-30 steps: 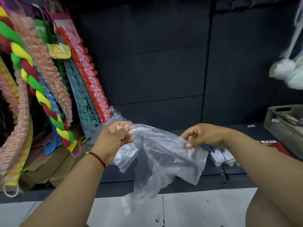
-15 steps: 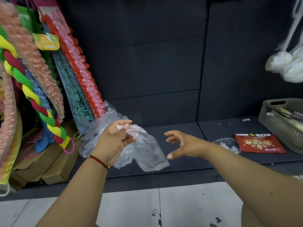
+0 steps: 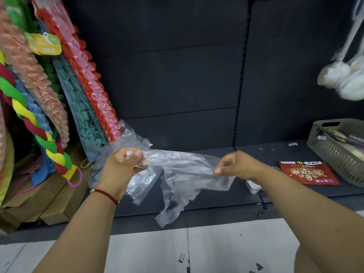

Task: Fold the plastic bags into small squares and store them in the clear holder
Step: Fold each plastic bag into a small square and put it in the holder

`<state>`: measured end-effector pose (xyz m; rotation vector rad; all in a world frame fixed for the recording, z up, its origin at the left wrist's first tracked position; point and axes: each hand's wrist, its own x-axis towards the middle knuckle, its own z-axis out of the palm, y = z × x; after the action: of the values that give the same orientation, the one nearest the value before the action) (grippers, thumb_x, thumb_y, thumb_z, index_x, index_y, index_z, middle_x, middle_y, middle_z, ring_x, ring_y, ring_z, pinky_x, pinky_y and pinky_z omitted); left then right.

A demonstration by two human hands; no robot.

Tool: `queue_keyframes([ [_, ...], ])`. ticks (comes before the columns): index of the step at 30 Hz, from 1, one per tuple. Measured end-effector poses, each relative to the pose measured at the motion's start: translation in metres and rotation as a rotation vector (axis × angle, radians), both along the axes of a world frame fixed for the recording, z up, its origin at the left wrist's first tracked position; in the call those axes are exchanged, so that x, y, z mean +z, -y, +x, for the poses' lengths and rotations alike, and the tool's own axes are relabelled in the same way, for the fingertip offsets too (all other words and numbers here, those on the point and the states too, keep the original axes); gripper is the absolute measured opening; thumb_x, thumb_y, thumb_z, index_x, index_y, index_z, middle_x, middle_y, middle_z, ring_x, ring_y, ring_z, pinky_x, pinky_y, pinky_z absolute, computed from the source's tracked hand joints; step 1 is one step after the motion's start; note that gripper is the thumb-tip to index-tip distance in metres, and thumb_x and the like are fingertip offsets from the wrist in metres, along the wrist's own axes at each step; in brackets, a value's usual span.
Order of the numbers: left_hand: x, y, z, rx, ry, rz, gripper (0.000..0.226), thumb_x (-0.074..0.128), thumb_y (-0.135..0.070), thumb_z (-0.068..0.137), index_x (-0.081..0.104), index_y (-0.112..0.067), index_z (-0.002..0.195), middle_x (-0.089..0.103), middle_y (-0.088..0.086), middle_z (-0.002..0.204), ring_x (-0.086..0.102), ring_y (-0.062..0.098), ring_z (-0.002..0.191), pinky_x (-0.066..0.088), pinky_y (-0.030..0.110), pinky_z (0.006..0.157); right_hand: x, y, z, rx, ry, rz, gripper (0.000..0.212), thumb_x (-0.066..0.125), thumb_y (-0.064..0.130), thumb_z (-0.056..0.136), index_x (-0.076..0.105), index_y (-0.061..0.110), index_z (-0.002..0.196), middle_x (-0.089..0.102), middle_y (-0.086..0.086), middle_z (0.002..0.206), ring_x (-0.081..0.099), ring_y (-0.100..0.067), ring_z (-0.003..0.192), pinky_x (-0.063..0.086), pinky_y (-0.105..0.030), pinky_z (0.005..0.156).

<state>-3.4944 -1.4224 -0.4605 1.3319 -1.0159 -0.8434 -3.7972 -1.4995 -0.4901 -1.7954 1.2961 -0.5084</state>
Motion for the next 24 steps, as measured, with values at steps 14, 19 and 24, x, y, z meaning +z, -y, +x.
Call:
queue_keyframes([
  [14, -0.034, 0.008, 0.01, 0.116, 0.18, 0.348, 0.029, 0.064, -0.008, 0.092, 0.057, -0.01, 0.121, 0.062, 0.01, 0.119, 0.059, 0.02, 0.094, 0.05, 0.025, 0.079, 0.017, -0.001, 0.01, -0.379, 0.459, -0.113, 0.019, 0.061, 0.02, 0.095, 0.064, 0.012, 0.078, 0.064, 0.004, 0.065, 0.063, -0.003, 0.057, 0.053, -0.022, 0.07],
  [19, -0.019, 0.0, -0.041, -0.167, 0.21, 0.105, 0.036, 0.062, -0.027, 0.093, 0.057, -0.024, 0.128, 0.06, -0.012, 0.123, 0.056, -0.001, 0.114, 0.042, 0.009, 0.086, 0.027, -0.026, 0.041, 0.026, 0.051, -0.203, 0.017, 0.07, 0.027, 0.089, 0.065, 0.021, 0.074, 0.063, 0.006, 0.06, 0.057, 0.001, 0.053, 0.046, -0.013, 0.055],
  [24, -0.029, 0.002, -0.069, -0.255, 0.252, 0.011, 0.014, 0.069, -0.016, 0.089, 0.071, -0.017, 0.103, 0.072, -0.008, 0.096, 0.064, 0.001, 0.089, 0.048, 0.015, 0.081, 0.022, -0.035, 0.06, 0.123, 0.077, -0.195, 0.013, 0.074, 0.023, 0.086, 0.068, 0.017, 0.075, 0.069, -0.005, 0.069, 0.062, -0.006, 0.058, 0.048, -0.016, 0.059],
])
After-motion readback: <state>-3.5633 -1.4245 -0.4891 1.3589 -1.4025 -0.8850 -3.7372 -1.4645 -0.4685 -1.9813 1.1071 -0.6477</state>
